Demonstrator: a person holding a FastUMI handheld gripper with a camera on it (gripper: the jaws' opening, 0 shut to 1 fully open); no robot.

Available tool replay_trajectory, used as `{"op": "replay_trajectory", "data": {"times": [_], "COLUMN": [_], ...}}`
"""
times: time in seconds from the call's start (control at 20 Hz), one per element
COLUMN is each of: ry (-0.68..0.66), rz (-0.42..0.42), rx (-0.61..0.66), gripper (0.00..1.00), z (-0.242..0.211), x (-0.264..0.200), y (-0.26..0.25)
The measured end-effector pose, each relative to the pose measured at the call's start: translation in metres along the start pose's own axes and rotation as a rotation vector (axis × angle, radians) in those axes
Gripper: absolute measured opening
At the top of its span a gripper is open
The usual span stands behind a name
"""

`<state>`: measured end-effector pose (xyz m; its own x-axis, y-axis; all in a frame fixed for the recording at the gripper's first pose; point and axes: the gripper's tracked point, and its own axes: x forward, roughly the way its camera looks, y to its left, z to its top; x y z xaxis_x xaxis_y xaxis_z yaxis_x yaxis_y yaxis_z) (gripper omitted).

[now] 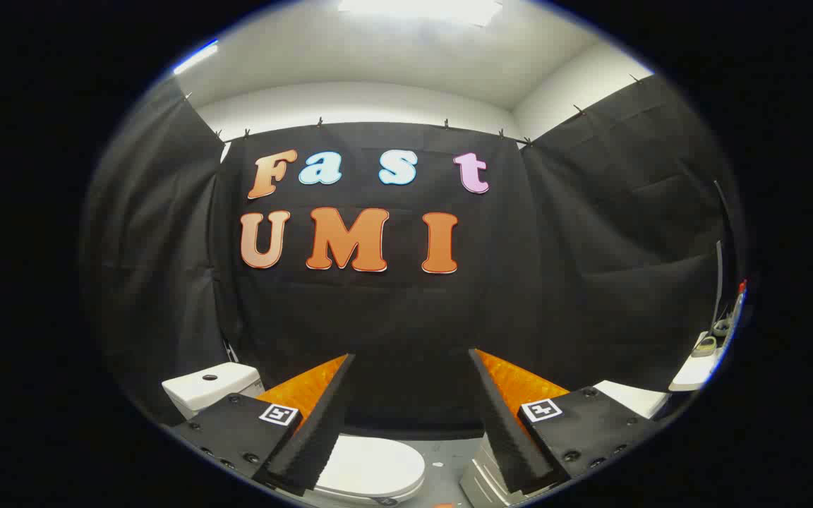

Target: Open the toilet lid.

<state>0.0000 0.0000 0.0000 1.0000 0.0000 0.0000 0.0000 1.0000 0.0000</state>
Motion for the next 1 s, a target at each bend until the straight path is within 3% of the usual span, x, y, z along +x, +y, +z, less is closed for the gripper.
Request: {"op": "replay_trajectory", "data": {"times": [1.0], "ry": [0.008], "rz": [0.003], "rx": [0.03], "gripper": [0.99], "z": [-0.0073], "x": [0.0001], "y": [0.0001]}}
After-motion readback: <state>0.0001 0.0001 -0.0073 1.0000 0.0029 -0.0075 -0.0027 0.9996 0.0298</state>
